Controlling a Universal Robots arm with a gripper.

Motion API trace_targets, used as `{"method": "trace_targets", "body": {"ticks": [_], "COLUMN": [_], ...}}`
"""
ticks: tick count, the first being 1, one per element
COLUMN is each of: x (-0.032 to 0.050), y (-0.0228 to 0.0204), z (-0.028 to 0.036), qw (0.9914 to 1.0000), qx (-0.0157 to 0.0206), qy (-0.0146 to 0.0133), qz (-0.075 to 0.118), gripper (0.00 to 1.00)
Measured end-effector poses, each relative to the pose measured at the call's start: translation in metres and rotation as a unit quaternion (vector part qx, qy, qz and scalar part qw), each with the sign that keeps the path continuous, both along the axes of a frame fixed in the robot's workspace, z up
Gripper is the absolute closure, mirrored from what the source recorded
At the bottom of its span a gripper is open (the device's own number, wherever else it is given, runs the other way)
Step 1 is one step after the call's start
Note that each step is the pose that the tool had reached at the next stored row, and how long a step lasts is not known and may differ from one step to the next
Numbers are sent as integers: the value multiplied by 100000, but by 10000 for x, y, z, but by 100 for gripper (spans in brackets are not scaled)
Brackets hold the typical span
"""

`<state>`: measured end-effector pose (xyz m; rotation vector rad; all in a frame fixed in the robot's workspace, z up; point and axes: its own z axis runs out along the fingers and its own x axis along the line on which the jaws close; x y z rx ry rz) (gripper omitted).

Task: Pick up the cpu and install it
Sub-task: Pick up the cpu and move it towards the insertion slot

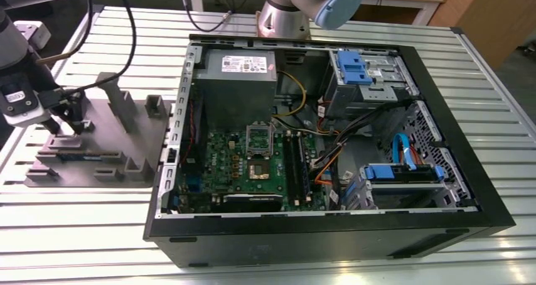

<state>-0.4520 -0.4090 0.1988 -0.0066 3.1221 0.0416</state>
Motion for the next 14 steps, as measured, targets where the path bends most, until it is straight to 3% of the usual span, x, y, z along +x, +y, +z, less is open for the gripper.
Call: {"method": "trace_targets", "body": {"ticks": [8, 14], "x": [0, 0], "y": [0, 0], "z": [114, 122], "qw": [100000, 100000], "qx": [0, 1], "qy": [-2, 2], "qz": [3, 3], "gripper": [53, 53]}}
